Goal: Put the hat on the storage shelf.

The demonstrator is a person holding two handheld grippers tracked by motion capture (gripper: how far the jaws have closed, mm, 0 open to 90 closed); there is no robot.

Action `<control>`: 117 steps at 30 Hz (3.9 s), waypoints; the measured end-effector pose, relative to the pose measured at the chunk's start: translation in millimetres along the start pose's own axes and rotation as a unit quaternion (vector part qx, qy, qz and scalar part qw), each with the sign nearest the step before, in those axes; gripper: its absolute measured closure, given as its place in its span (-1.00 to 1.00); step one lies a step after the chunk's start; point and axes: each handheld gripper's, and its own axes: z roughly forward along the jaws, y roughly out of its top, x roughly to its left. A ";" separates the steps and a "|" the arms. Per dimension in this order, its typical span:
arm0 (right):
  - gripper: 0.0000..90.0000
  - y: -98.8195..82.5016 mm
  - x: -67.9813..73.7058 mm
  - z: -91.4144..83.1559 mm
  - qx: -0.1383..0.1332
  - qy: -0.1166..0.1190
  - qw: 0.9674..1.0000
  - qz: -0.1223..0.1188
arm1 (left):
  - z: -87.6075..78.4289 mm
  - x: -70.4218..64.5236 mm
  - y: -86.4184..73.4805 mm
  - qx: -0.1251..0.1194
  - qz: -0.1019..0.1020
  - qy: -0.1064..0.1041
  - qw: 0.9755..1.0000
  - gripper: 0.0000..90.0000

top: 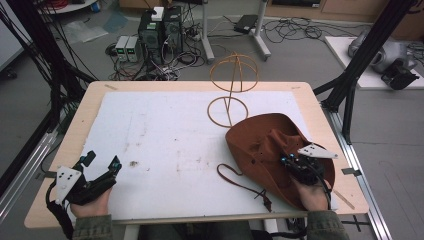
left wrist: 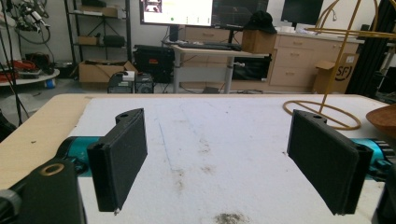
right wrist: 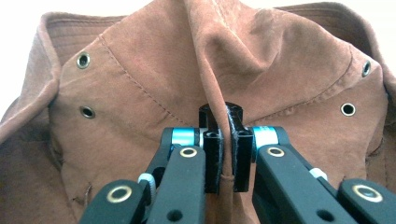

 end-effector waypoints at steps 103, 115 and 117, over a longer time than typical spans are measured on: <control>0.91 166.8 31.5 1.2 -0.333 -0.047 0.941 0.022 | 5.1 0.1 -6.0 0.018 0.041 0.008 0.999 -0.58; 0.90 214.5 43.9 27.4 -0.327 -0.036 0.944 0.022 | 7.1 0.1 -8.8 0.023 0.037 0.002 0.999 -0.58; 0.90 220.1 46.4 33.2 -0.329 -0.034 0.943 0.024 | 6.9 0.8 -9.2 0.023 0.034 0.002 0.999 -0.57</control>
